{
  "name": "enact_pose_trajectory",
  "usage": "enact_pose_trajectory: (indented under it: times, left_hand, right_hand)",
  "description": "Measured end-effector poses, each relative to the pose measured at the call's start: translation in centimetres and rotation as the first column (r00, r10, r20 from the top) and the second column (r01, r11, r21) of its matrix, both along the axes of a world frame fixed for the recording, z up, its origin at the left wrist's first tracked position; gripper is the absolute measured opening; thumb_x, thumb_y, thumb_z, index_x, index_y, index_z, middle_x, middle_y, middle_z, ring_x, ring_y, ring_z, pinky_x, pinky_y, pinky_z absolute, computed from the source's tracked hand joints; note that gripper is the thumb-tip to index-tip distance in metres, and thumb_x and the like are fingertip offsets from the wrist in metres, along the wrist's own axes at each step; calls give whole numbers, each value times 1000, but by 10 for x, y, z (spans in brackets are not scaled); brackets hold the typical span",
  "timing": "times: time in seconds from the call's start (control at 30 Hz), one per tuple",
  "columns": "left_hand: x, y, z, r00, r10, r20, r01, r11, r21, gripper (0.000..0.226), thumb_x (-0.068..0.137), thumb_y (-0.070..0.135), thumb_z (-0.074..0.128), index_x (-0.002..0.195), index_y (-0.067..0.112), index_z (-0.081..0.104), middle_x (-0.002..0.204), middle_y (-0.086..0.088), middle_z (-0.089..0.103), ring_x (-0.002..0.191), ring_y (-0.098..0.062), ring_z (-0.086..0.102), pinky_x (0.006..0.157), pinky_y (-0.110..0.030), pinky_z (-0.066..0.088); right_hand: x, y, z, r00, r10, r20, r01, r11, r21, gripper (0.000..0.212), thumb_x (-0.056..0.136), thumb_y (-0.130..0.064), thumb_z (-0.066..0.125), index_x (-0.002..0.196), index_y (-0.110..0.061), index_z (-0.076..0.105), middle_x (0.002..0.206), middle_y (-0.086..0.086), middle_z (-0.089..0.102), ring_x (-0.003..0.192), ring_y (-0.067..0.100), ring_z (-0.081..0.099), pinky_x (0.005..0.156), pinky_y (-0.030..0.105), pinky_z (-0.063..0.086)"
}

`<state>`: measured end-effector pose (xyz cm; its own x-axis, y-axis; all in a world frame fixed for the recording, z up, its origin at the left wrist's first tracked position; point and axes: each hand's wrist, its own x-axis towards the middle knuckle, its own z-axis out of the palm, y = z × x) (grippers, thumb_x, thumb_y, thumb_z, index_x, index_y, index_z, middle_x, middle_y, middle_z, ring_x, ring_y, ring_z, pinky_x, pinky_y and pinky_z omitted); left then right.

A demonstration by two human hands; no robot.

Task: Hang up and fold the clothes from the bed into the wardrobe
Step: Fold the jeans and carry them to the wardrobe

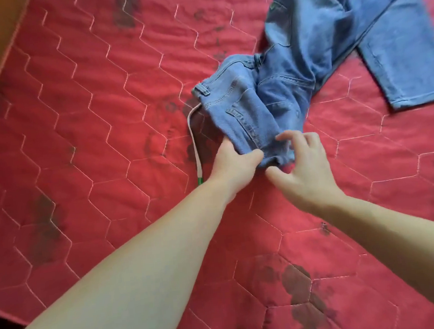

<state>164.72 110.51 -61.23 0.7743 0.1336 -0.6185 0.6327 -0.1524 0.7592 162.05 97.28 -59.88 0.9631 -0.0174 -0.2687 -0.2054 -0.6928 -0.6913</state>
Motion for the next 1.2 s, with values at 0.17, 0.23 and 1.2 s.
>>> enact_pose_trajectory:
  times: [0.17, 0.23, 1.2]
  left_hand:
    - [-26, -15, 41, 901, -423, 94, 396, 892, 217, 66, 70, 23, 65, 133, 34, 48, 115, 1, 69, 108, -23, 64, 93, -37, 51]
    - [-46, -27, 56, 772, -632, 66, 573, 738, 355, 56, 77, 18, 63, 130, 29, 49, 112, -6, 69, 104, -32, 63, 85, -39, 51]
    - [-132, -142, 191, 581, -813, 40, 714, 533, 455, 71, 79, -4, 47, 136, 36, 54, 133, 11, 61, 122, -12, 56, 98, -25, 47]
  right_hand:
    - [9, -16, 37, 993, -112, 45, 107, 989, 102, 75, 61, -56, 52, 129, -26, 51, 125, -1, 42, 122, 23, 44, 108, 42, 35]
    - [13, -16, 52, 992, -109, -69, 115, 989, 90, 82, 70, -59, 68, 139, -23, 43, 136, 4, 43, 131, 21, 40, 111, 37, 32]
    - [-98, -189, 182, 791, 610, 41, -537, 725, -432, 78, 73, -9, 54, 145, -31, 33, 148, -12, 35, 134, 17, 38, 99, 40, 42]
